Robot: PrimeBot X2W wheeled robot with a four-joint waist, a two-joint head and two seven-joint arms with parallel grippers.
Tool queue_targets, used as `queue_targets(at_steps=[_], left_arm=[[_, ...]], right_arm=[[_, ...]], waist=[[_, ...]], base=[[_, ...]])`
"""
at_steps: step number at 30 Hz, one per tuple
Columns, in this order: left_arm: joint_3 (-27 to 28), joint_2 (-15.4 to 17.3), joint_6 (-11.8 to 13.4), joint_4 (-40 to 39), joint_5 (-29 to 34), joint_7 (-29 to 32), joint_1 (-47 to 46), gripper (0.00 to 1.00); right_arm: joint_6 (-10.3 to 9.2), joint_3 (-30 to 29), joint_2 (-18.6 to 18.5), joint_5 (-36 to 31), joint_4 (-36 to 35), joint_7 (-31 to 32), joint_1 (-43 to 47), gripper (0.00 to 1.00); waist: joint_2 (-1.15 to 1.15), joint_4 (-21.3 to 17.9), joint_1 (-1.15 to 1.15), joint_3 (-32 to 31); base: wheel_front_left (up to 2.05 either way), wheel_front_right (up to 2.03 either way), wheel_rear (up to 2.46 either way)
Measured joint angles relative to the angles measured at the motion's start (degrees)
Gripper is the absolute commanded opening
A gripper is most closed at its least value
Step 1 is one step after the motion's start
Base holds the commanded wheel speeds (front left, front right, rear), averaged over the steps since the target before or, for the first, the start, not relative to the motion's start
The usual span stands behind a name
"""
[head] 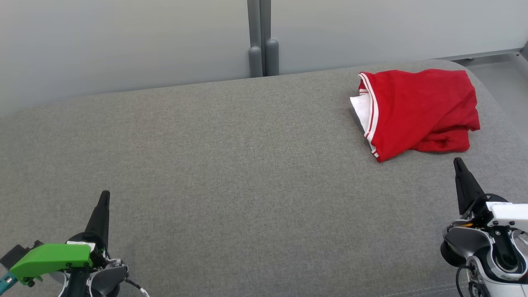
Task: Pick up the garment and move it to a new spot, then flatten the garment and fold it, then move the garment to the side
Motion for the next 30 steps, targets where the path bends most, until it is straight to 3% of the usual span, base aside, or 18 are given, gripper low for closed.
queue_targets(at_steps=[30], left_arm=[[0.0, 0.0, -0.4, 0.4, 0.0, 0.1, -0.6, 0.0]], right_arm=[[0.01, 0.0, 0.0, 0.0, 0.1, 0.0, -0.2, 0.0]], waist=[[0.0, 0.0, 0.0, 0.0]], base=[[0.0, 0.0, 0.0]])
